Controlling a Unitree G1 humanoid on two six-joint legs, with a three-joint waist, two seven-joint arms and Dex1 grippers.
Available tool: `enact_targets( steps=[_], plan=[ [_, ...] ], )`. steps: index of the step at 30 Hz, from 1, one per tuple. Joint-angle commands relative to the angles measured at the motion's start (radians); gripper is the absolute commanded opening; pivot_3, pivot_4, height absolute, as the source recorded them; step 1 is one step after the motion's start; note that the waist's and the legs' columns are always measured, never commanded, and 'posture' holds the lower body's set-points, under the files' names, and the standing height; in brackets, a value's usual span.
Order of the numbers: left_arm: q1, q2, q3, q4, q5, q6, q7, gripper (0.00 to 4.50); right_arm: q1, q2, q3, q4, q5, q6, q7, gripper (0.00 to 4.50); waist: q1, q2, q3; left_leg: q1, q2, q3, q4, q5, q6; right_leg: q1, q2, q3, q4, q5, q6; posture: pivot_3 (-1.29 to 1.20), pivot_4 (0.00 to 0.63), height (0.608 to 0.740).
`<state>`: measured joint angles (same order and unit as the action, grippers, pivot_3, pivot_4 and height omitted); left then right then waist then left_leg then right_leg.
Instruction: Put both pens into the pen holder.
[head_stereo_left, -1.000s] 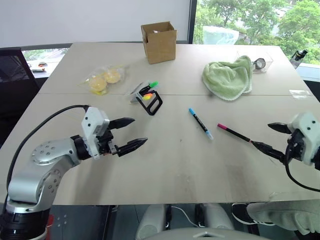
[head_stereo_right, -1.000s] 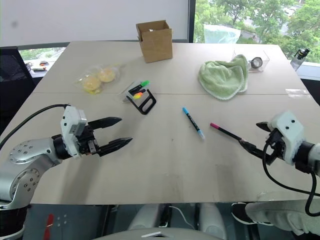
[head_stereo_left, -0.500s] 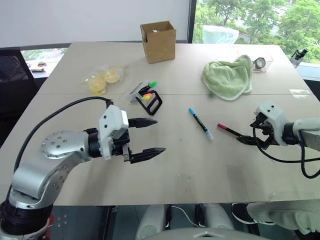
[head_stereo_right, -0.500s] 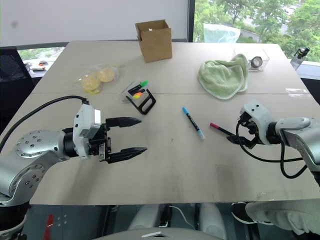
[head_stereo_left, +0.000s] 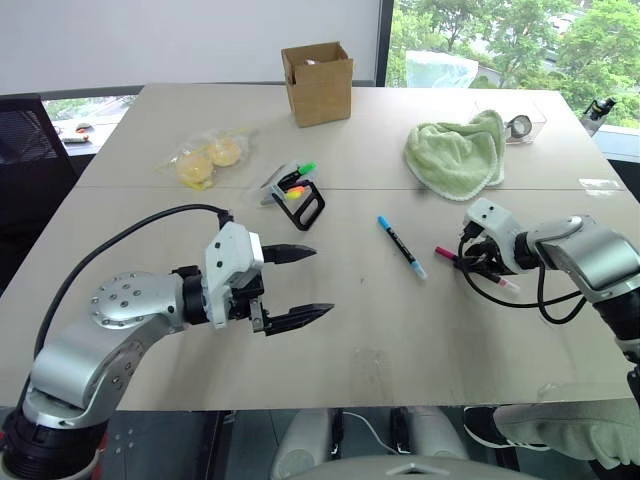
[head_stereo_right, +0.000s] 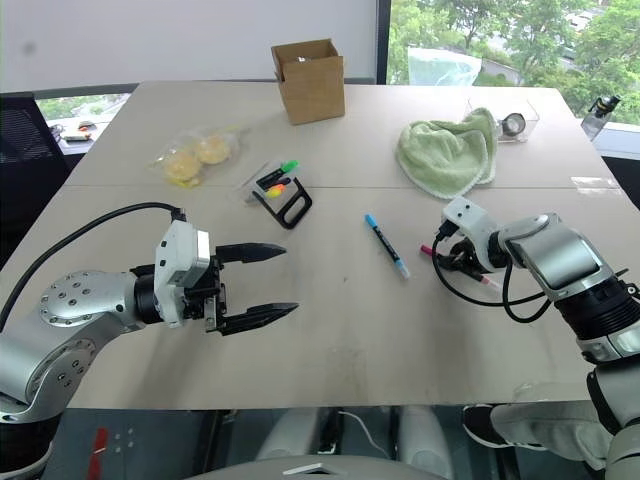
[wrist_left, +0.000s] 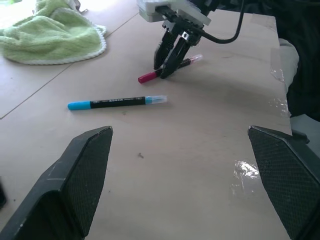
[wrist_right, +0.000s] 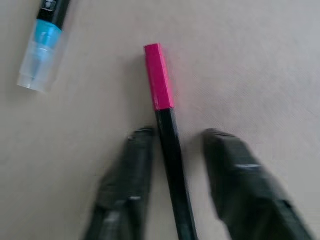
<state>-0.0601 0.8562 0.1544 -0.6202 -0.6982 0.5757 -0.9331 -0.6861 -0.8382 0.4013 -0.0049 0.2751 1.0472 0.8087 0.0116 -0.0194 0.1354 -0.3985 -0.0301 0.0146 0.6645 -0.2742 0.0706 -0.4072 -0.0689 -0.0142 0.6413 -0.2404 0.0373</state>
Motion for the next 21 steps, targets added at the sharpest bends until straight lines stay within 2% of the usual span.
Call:
enact_targets(
  steps=[1, 6, 9, 12, 15, 18, 21],
  plan=[
    [0.008, -0.005, 0.027, -0.034, 0.003, -0.032, 0.005, 4.50, -0.001, -0.012, 0.008, 0.017, -0.048, -0.012, 0.010, 0.04, 0.000, 0.000, 0.000, 0.000, 0.000, 0.000, 0.001, 0.000, 0.000, 0.001, 0.000, 0.000, 0.000, 0.000, 0.000, 0.00, 0.150, 0.740],
    [0.016, -0.029, 0.020, -0.028, -0.005, -0.024, 0.041, 4.50, 0.028, -0.005, -0.038, -0.026, -0.035, -0.016, 0.014, 0.04, 0.003, 0.000, 0.000, 0.000, 0.000, -0.001, 0.003, 0.000, 0.001, 0.001, -0.001, 0.000, 0.000, 0.000, -0.001, 0.00, 0.150, 0.740],
    [-0.015, -0.045, 0.015, -0.017, -0.077, 0.101, 0.130, 4.50, 0.056, 0.035, -0.164, -0.112, 0.053, -0.007, 0.023, 0.04, 0.002, 0.000, 0.000, 0.000, 0.000, -0.001, 0.003, -0.001, 0.001, 0.001, -0.001, -0.001, 0.000, 0.001, 0.000, 0.00, 0.150, 0.740],
    [-0.088, -0.125, 0.022, -0.005, -0.320, 0.256, 0.274, 4.50, 0.089, 0.065, -0.317, -0.290, 0.229, 0.062, 0.081, 0.04, 0.002, 0.002, 0.001, -0.002, 0.000, -0.002, 0.002, -0.001, 0.001, 0.000, -0.001, -0.001, 0.001, 0.001, 0.000, 0.00, 0.150, 0.740],
    [-0.182, -0.255, 0.012, 0.053, -0.536, 0.326, 0.482, 4.50, 0.091, 0.134, -0.437, -0.427, 0.397, 0.186, 0.061, 0.04, 0.002, 0.001, 0.001, -0.003, 0.000, -0.004, 0.002, -0.001, 0.001, -0.001, -0.001, -0.002, 0.001, 0.002, 0.002, 0.00, 0.150, 0.740],
    [-0.252, -0.357, -0.007, 0.107, -0.640, 0.340, 0.629, 4.50, 0.086, 0.190, -0.483, -0.517, 0.480, 0.259, 0.005, 0.04, 0.003, -0.001, 0.000, -0.003, -0.001, -0.005, 0.004, -0.001, 0.001, 0.000, -0.001, -0.003, 0.001, 0.002, 0.003, 0.00, 0.150, 0.740],
    [-0.286, -0.398, -0.012, 0.138, -0.684, 0.346, 0.697, 4.50, 0.077, 0.225, -0.509, -0.556, 0.536, 0.301, -0.042, 0.04, 0.002, -0.001, 0.000, -0.003, -0.002, -0.005, 0.004, -0.001, 0.001, 0.000, -0.001, -0.003, 0.001, 0.002, 0.003, 0.00, 0.150, 0.740]
  ],
)
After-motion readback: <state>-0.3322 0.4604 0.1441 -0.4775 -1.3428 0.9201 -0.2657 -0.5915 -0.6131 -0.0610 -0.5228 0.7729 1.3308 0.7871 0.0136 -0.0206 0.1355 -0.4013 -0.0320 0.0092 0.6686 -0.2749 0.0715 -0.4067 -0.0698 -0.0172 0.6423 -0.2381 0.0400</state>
